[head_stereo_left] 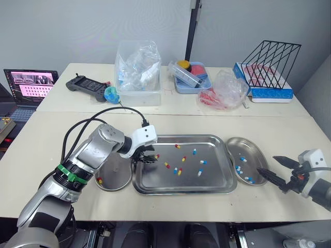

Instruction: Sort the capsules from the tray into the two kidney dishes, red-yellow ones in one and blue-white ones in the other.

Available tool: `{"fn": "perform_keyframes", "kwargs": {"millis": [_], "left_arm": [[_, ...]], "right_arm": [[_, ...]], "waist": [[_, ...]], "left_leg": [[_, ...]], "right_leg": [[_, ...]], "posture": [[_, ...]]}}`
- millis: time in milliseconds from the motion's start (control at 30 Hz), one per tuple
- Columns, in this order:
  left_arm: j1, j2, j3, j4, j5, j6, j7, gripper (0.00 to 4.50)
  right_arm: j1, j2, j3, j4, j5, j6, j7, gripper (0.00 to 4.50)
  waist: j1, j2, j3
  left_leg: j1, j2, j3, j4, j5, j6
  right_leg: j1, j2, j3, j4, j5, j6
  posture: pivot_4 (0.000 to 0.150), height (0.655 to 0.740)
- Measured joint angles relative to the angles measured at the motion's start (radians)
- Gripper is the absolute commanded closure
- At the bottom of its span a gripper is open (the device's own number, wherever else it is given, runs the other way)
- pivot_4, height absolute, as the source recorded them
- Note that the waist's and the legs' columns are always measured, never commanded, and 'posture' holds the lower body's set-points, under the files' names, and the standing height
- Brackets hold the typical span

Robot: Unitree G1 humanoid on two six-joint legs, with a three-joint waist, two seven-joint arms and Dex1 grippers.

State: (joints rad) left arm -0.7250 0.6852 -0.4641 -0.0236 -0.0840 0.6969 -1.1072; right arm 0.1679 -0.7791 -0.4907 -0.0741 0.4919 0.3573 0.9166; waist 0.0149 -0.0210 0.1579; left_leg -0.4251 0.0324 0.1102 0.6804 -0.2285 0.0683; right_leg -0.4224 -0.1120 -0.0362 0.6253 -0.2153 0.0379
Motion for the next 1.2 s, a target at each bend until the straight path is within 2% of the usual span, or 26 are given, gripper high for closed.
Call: {"fn": "perform_keyframes", "kwargs": {"millis": [467, 500, 700, 967, 1100, 1200], "left_arm": [[-0.005, -0.031, -0.038, 0.033, 0.052, -0.029, -0.011, 2.01], [-0.01, -0.031, -0.044, 0.038, 0.063, -0.042, -0.011, 2.56], [-0.031, -0.044, -0.046, 0.063, 0.097, -0.046, -0.012, 4.47], [-0.038, -0.052, -0.039, 0.087, 0.109, -0.082, -0.035, 4.47], [-0.054, -0.06, 0.038, 0.123, 0.052, -0.092, -0.061, 4.47], [-0.074, -0.037, 0.126, 0.137, -0.019, -0.194, -0.127, 4.47]], "right_arm": [[0.016, 0.027, 0.001, -0.015, -0.009, -0.024, -0.038, 0.0], [0.016, 0.027, 0.001, -0.016, -0.011, -0.026, -0.039, 0.0], [0.016, 0.029, 0.005, -0.018, -0.019, -0.028, -0.046, 0.0], [0.009, 0.03, 0.015, -0.04, -0.038, -0.028, -0.047, 0.0], [0.0, 0.029, 0.017, -0.04, -0.038, -0.028, -0.045, 0.0], [-0.013, 0.028, 0.026, -0.039, -0.037, -0.026, -0.038, 0.0]], "waist": [[0.001, 0.0, 0.0], [0.002, 0.0, 0.0], [0.0, 0.0, 0.0], [0.001, 0.0, 0.0], [0.0, 0.0, 0.0], [-0.002, 0.0, 0.0]], "left_leg": [[0.0, 0.0, 0.0, 0.0, 0.0, 0.0], [0.001, 0.0, 0.0, 0.0, 0.0, 0.0], [0.0, 0.0, 0.0, 0.0, 0.0, 0.0], [0.0, 0.0, 0.0, 0.0, 0.0, 0.0], [0.0, 0.0, 0.0, 0.001, 0.0, 0.0], [0.0, 0.0, 0.0, 0.0, 0.0, 0.0]], "right_leg": [[0.0, 0.0, 0.0, 0.0, 0.0, 0.0], [0.001, 0.0, 0.0, 0.0, 0.0, 0.0], [0.0, 0.0, 0.0, 0.0, 0.0, 0.0], [0.0, 0.0, 0.0, 0.0, 0.0, 0.0], [-0.001, 0.0, 0.0, 0.001, 0.0, 0.0], [0.0, 0.0, 0.0, 0.001, 0.0, 0.0]], "posture": [[0.15, 0.74], [0.15, 0.74], [0.15, 0.74], [0.15, 0.74], [0.15, 0.74], [0.15, 0.74]]}}
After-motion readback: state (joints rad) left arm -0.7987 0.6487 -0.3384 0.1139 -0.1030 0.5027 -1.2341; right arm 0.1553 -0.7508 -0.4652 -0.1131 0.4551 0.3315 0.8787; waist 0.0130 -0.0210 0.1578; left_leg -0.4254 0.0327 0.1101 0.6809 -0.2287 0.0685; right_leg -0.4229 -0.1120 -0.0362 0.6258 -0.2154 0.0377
